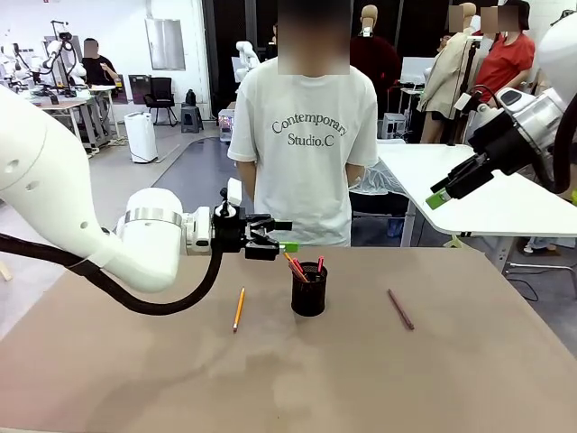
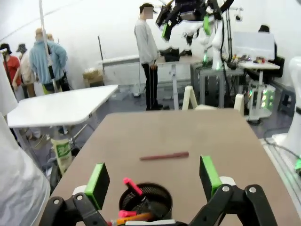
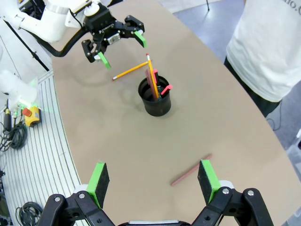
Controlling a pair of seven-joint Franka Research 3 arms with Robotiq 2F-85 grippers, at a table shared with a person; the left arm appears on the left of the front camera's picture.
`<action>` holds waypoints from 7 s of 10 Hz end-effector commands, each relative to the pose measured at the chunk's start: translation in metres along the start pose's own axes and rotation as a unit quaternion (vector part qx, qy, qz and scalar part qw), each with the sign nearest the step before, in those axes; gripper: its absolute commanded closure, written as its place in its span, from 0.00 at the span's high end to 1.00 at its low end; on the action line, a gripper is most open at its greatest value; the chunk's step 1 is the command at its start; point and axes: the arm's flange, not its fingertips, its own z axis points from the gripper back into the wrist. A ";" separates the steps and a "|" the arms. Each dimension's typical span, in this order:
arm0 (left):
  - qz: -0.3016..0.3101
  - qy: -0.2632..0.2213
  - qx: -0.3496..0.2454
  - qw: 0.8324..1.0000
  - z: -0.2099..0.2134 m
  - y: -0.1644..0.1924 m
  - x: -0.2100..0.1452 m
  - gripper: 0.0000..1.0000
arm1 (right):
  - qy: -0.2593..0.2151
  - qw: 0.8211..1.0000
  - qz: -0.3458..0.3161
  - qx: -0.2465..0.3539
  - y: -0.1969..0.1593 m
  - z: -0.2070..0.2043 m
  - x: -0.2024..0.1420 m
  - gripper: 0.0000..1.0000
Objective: Place the pens into the pen holder.
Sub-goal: Pick up a writing instrument from the table and place it into the Pen holder.
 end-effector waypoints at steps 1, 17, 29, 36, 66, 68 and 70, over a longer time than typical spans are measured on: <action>0.000 0.125 0.020 0.992 0.020 -0.011 0.021 1.00 | -0.006 1.000 0.004 0.003 0.000 0.001 0.000 1.00; 0.077 0.515 0.154 0.840 0.061 -0.056 0.080 1.00 | -0.006 1.000 0.004 0.003 0.000 0.001 0.000 1.00; 0.308 0.555 0.376 0.675 -0.020 -0.057 0.022 1.00 | -0.006 1.000 0.004 0.003 0.000 0.001 0.000 1.00; 0.354 0.536 0.398 0.655 -0.013 0.009 -0.008 1.00 | -0.006 1.000 0.004 0.003 0.000 0.001 0.000 1.00; 0.418 0.564 0.386 0.598 -0.036 0.037 -0.049 0.00 | -0.006 1.000 0.004 0.003 0.000 0.001 0.000 1.00; 0.426 0.557 0.388 0.598 -0.032 0.035 -0.049 0.00 | -0.006 1.000 0.004 0.003 0.000 0.001 0.000 1.00; 0.426 0.553 0.392 0.599 -0.029 0.033 -0.043 0.00 | -0.006 1.000 0.004 0.003 0.000 0.001 0.000 1.00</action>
